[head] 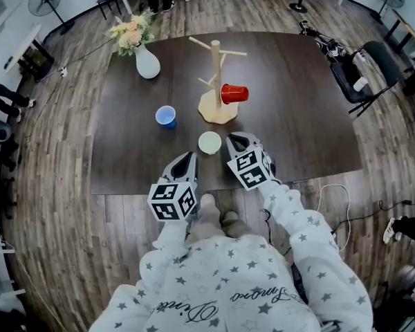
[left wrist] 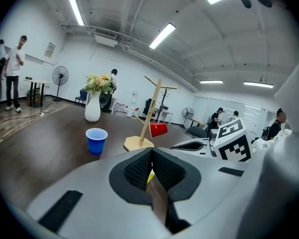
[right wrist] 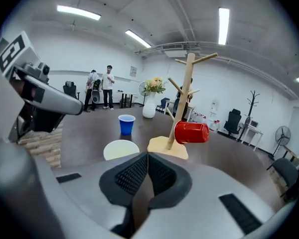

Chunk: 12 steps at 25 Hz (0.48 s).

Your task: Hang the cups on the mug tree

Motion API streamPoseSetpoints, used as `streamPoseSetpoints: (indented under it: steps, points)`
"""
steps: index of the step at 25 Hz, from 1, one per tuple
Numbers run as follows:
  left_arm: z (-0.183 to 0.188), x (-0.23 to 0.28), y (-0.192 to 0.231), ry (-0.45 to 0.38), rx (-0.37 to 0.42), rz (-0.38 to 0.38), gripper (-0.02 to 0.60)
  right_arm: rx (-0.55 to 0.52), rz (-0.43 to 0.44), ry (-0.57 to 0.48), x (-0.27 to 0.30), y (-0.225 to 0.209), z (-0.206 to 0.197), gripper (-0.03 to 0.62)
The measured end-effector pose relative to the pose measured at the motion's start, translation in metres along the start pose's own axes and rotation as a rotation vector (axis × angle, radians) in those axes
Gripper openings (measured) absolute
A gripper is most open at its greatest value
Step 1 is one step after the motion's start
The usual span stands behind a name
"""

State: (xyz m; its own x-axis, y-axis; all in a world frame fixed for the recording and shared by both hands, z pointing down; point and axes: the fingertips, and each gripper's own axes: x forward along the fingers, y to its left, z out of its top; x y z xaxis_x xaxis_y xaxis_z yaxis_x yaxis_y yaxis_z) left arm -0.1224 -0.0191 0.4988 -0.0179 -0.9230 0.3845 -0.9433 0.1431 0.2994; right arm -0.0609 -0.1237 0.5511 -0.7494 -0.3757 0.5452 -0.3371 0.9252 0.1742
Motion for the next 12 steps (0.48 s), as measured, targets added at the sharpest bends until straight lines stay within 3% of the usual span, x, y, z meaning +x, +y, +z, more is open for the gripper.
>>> streamPoseSetpoints:
  steps: [7,12]
  points:
    - [-0.014,-0.012,-0.002,0.003,-0.025,0.043,0.025,0.112,0.113,-0.048,-0.004,0.025,-0.013,0.029]
    - [-0.022,-0.016,-0.004,0.007,-0.042,0.062,0.025,0.155,0.151,-0.033,0.000,0.038,-0.027,0.132]
